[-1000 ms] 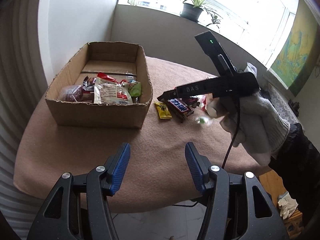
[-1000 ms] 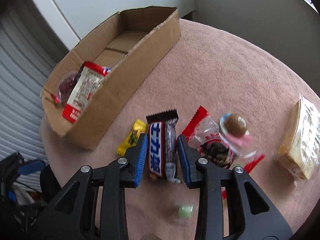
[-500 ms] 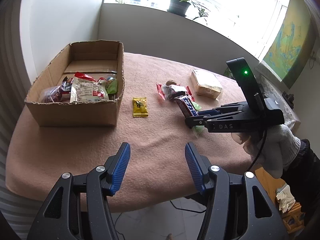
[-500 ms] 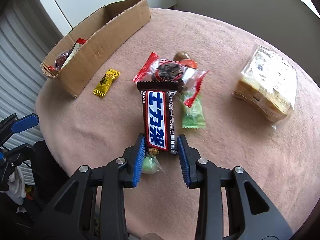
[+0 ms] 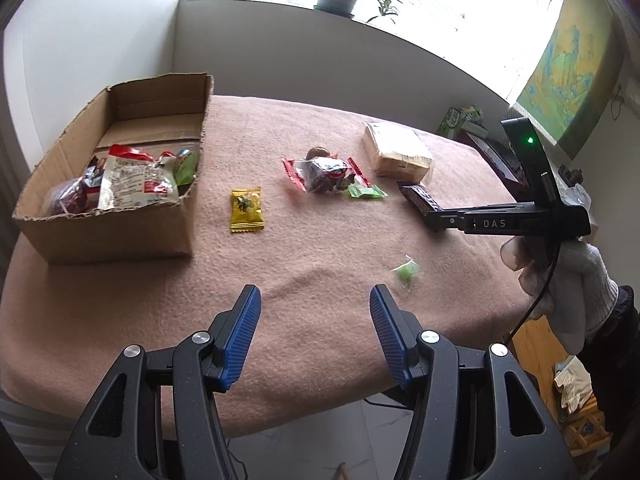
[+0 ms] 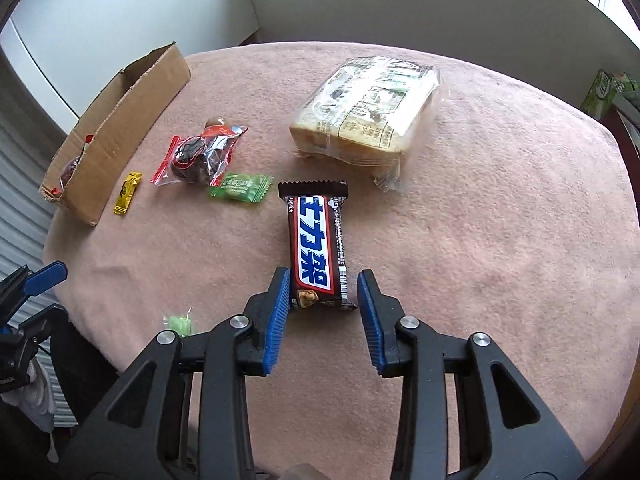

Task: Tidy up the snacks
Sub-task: 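Grasp the small green candy in clear bag with the left gripper while the right holds the bar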

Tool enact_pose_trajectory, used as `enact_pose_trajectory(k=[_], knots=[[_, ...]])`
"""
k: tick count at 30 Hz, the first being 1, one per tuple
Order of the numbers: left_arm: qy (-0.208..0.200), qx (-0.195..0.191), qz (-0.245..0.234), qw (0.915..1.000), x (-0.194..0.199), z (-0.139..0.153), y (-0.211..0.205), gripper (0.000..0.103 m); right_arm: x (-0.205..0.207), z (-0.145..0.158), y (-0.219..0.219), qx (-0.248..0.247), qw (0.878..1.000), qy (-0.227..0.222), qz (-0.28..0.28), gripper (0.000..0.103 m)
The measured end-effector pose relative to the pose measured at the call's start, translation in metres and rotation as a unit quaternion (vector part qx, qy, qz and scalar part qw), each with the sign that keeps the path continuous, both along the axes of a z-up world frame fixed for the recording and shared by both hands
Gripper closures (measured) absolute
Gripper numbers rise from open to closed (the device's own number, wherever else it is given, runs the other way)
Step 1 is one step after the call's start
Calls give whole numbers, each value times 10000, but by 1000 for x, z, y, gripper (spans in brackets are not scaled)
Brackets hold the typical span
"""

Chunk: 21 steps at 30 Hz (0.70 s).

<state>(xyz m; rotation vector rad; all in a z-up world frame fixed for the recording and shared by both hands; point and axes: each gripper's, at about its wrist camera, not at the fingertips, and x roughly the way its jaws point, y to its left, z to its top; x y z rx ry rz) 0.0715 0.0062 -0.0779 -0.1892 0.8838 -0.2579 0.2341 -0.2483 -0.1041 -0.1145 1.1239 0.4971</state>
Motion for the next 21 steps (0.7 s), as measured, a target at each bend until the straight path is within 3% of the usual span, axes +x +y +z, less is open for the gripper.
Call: enact_pose_trajectory(k=[5, 9, 15, 21], knots=[[-17, 304, -564, 9979, 15, -5, -33, 47, -6, 14, -7, 95, 9996, -278, 21, 47], [108, 500, -1093, 9927, 31, -13, -61, 51, -4, 18, -13, 235, 9994, -269, -24, 47], [163, 1182, -1702, 9782, 46, -22, -96, 59, 6, 11, -11, 395, 9990, -178, -70, 47], [352, 1247, -1959, 9720, 59, -30, -109, 69, 13, 4, -1, 393, 9992, -104, -37, 47]])
